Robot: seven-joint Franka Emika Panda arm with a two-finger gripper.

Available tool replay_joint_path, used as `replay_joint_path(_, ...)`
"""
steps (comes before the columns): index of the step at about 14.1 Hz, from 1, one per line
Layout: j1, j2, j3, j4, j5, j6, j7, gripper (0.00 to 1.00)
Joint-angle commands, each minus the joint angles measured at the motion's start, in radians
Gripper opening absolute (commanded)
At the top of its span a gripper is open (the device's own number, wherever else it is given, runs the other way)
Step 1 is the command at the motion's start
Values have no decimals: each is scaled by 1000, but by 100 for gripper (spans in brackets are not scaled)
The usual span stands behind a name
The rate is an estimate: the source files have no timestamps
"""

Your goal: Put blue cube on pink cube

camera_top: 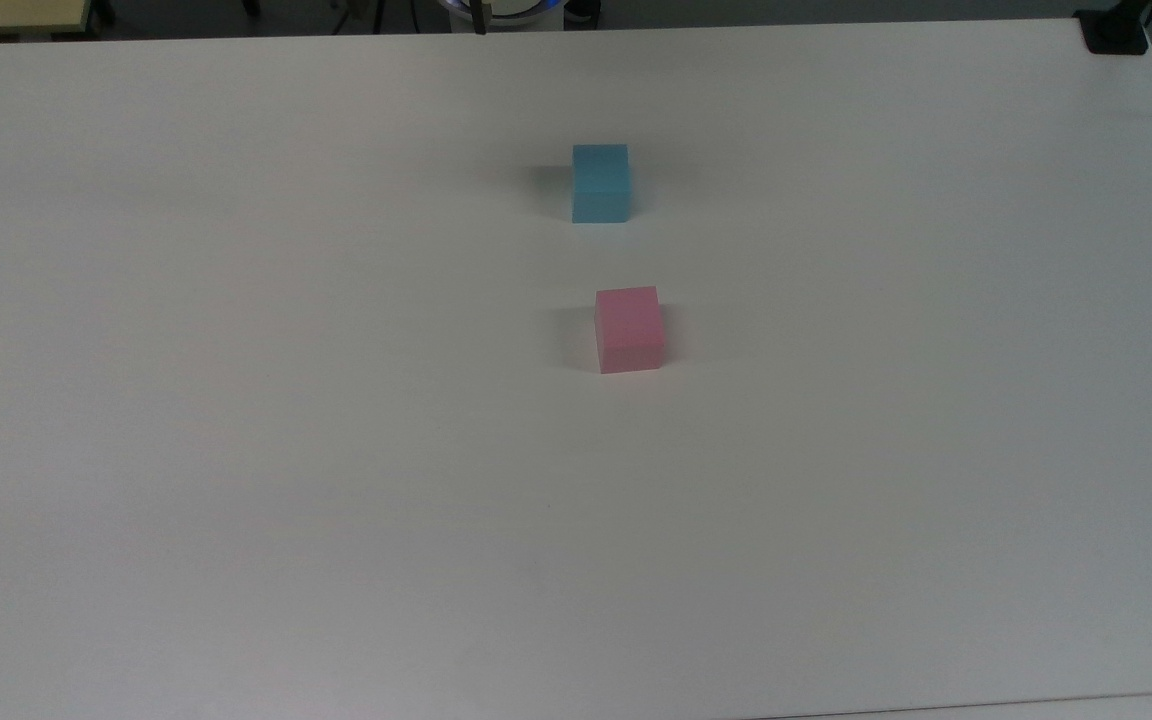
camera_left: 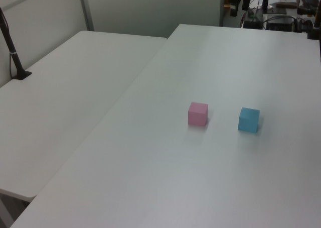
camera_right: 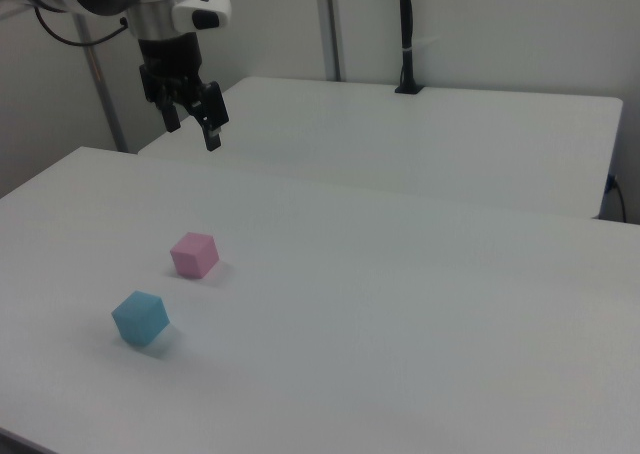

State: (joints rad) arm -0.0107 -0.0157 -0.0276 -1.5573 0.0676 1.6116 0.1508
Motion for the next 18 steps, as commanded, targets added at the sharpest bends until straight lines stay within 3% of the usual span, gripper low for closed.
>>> replay_joint_path(1,-6,-12,8,3,-6,-24,-36,100)
replay_joint_path(18,-5,-7,2,6,-37,-33,-20,100)
